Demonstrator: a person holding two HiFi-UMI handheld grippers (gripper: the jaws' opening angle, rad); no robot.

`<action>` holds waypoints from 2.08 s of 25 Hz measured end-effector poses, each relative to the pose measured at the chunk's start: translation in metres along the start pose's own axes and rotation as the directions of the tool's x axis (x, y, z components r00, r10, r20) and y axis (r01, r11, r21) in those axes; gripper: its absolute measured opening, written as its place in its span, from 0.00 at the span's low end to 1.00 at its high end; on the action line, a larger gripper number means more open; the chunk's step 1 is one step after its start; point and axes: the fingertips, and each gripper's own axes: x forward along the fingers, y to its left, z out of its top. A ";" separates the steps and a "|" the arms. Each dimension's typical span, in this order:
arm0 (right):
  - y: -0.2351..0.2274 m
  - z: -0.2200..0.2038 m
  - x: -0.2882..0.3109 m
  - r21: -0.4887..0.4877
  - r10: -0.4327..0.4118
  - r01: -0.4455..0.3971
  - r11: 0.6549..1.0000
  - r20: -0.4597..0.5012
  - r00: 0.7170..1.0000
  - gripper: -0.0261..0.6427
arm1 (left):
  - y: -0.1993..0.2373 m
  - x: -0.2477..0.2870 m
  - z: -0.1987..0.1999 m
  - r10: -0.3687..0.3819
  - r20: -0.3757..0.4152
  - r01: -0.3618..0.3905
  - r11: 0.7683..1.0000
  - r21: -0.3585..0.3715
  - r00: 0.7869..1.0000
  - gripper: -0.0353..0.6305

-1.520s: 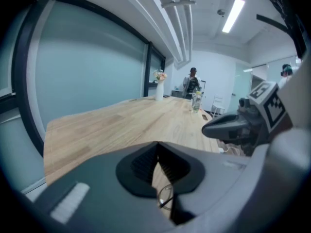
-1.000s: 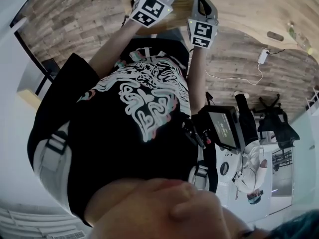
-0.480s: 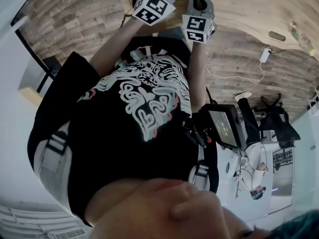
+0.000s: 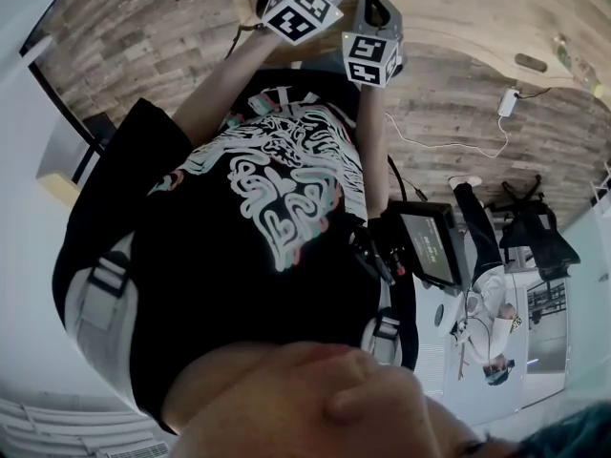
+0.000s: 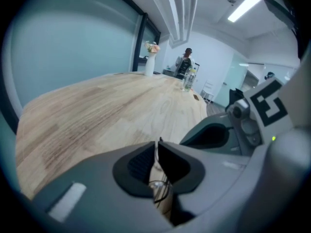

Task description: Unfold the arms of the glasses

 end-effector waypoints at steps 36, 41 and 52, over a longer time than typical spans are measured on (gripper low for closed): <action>0.000 0.003 0.009 0.043 -0.093 0.093 0.995 0.002 0.996 0.04 | 0.001 0.010 0.024 -0.083 -0.164 0.099 0.991 0.093 0.983 0.12; -0.003 0.004 0.012 0.031 -0.098 0.098 0.995 -0.010 0.995 0.04 | 0.002 0.004 0.029 -0.099 -0.144 0.109 0.992 0.061 0.985 0.11; -0.014 -0.005 0.018 0.065 -0.105 0.107 0.992 -0.030 0.994 0.04 | -0.013 -0.028 0.035 -0.202 -0.058 0.202 0.979 -0.013 0.978 0.12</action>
